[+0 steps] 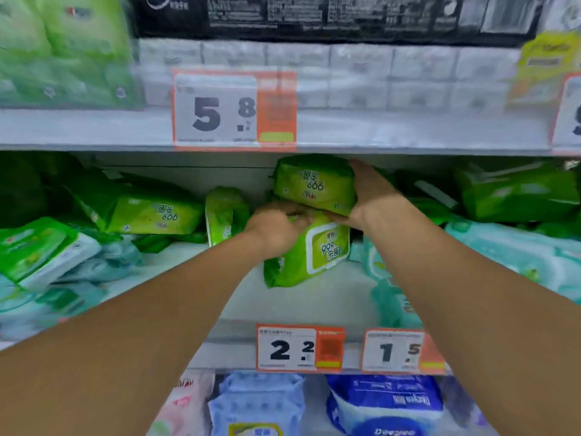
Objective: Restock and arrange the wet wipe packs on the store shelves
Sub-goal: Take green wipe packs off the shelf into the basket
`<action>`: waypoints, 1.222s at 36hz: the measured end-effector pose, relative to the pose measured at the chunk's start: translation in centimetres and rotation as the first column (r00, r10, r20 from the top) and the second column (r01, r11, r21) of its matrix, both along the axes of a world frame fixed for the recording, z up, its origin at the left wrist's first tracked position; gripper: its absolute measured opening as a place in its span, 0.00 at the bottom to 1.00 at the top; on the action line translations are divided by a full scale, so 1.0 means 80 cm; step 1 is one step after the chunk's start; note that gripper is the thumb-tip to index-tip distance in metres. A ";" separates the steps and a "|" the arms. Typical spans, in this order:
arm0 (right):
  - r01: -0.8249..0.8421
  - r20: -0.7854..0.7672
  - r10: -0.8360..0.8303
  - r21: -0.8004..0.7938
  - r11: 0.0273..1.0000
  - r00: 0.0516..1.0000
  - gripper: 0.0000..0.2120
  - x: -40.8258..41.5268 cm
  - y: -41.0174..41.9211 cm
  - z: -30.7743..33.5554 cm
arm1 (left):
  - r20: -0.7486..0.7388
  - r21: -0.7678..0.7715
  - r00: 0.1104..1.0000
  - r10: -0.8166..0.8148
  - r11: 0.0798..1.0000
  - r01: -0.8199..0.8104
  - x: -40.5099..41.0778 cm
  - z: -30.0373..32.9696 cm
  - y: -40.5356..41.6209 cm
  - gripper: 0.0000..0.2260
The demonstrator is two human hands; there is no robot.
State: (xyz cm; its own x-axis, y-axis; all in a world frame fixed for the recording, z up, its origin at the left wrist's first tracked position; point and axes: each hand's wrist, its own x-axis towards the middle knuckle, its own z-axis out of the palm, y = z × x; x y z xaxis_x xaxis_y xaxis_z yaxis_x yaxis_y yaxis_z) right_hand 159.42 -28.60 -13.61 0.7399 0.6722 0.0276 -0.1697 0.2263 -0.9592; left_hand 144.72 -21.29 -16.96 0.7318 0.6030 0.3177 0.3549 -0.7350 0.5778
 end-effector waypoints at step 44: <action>-0.660 -0.270 0.781 -0.716 0.229 0.564 0.50 -0.423 -0.201 -0.201 | -0.239 -0.729 0.892 0.383 0.536 -0.425 -0.537 -0.201 -0.164 0.35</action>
State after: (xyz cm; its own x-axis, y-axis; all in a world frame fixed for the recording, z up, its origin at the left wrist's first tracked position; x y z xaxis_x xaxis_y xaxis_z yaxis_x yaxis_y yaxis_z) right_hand 125.54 -44.68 -29.67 -0.0404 0.7476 -0.6630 0.2315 -0.6385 -0.7340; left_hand 101.80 -34.38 -33.02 0.3489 0.8423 -0.4108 0.5421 0.1762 0.8216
